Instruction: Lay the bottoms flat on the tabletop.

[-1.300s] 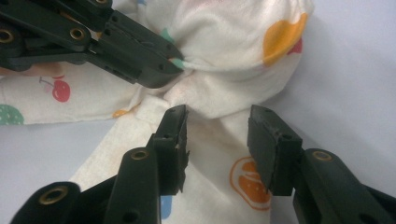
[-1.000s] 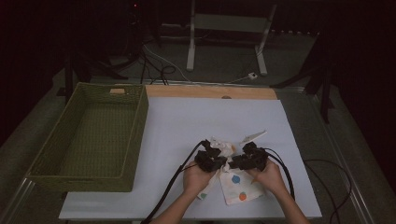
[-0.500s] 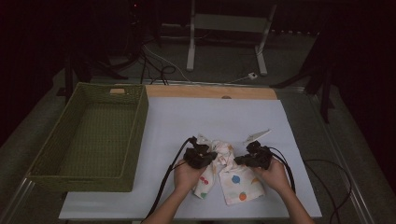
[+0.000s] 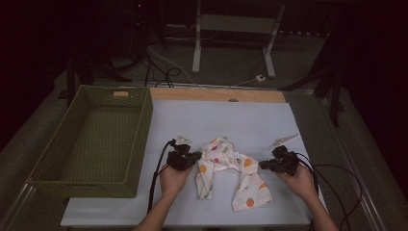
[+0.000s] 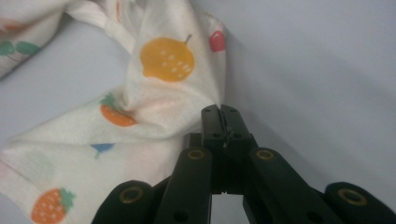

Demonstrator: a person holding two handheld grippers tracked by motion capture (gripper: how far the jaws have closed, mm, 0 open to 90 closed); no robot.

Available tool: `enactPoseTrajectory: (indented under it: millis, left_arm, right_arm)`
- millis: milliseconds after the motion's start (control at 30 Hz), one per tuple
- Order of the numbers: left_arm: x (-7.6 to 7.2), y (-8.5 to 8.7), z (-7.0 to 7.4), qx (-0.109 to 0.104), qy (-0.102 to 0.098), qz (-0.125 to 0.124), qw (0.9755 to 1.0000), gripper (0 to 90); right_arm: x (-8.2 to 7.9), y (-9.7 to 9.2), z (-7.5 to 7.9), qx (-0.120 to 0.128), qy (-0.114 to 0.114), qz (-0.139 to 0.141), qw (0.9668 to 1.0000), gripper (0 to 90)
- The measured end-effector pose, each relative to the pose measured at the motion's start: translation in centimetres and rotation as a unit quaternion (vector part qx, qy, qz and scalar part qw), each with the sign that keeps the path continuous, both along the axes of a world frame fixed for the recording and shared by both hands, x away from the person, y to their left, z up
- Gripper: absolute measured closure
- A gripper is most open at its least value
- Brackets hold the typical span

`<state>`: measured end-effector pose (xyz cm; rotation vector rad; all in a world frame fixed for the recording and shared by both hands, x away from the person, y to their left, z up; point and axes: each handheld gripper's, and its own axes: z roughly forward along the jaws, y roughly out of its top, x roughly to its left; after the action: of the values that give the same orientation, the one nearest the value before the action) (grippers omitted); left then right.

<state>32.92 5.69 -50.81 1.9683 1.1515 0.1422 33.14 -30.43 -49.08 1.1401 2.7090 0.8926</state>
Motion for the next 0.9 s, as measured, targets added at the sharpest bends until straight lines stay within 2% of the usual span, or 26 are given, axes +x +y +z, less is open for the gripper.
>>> enactPoseTrajectory:
  millis: [233,333,367,433,500,600,667,700,733,800,833,867,900]
  left_arm:
    - [0.0,0.8,-0.8,0.014,0.019,0.017,0.9996,90.0]
    - [0.1,1.0,-1.0,0.012,0.023,0.016,0.9995,89.0]
    - [0.1,1.0,-0.9,0.009,0.021,0.017,0.9996,79.9]
    - [0.4,1.0,-0.7,-0.007,0.019,0.010,0.9997,70.9]
    - [0.6,0.5,-0.4,-0.007,0.011,0.006,0.9999,61.3]
    - [1.1,-0.6,-0.3,-0.011,0.009,-0.013,0.9998,51.2]
    - [1.4,-1.6,-0.5,0.003,0.008,-0.018,0.9998,46.3]
    - [1.5,-1.8,-0.7,0.011,0.007,-0.020,0.9997,46.8]
    - [1.6,-2.1,-1.0,0.017,0.010,-0.025,0.9995,50.8]
    - [1.6,-2.4,-1.4,0.032,0.017,-0.034,0.9987,66.1]
    - [1.5,-2.5,-1.6,0.042,0.020,-0.043,0.9980,77.2]
    - [1.5,-2.5,-1.6,0.042,0.020,-0.043,0.9980,83.4]
    - [1.3,-2.6,-1.8,0.051,0.019,-0.047,0.9974,83.4]
  right_arm:
    - [-0.6,-2.3,0.3,-0.011,-0.004,-0.027,0.9996,90.0]
    - [-0.7,-3.1,0.3,-0.009,-0.008,-0.032,0.9994,90.0]
    - [-0.7,-3.2,0.4,0.000,-0.015,-0.031,0.9994,87.9]
    - [-0.5,-3.1,0.8,0.028,-0.014,-0.033,0.9990,70.7]
    - [-0.2,-2.6,1.0,0.031,-0.019,-0.029,0.9989,63.9]
    - [0.5,-1.3,1.1,0.034,-0.022,-0.015,0.9991,55.8]
    - [1.1,-0.4,0.7,0.035,-0.017,-0.006,0.9992,54.6]
    - [1.3,0.0,0.3,0.036,-0.013,-0.004,0.9993,54.9]
    - [1.4,0.3,0.1,0.037,-0.007,-0.006,0.9993,57.7]
    - [1.6,0.5,-0.5,0.040,0.003,-0.003,0.9992,70.2]
    - [1.5,0.6,-0.7,0.038,0.003,0.002,0.9993,77.2]
    - [1.5,0.6,-0.7,0.038,0.003,0.002,0.9993,77.2]
    - [1.4,0.6,-0.9,0.036,0.004,0.006,0.9993,83.0]
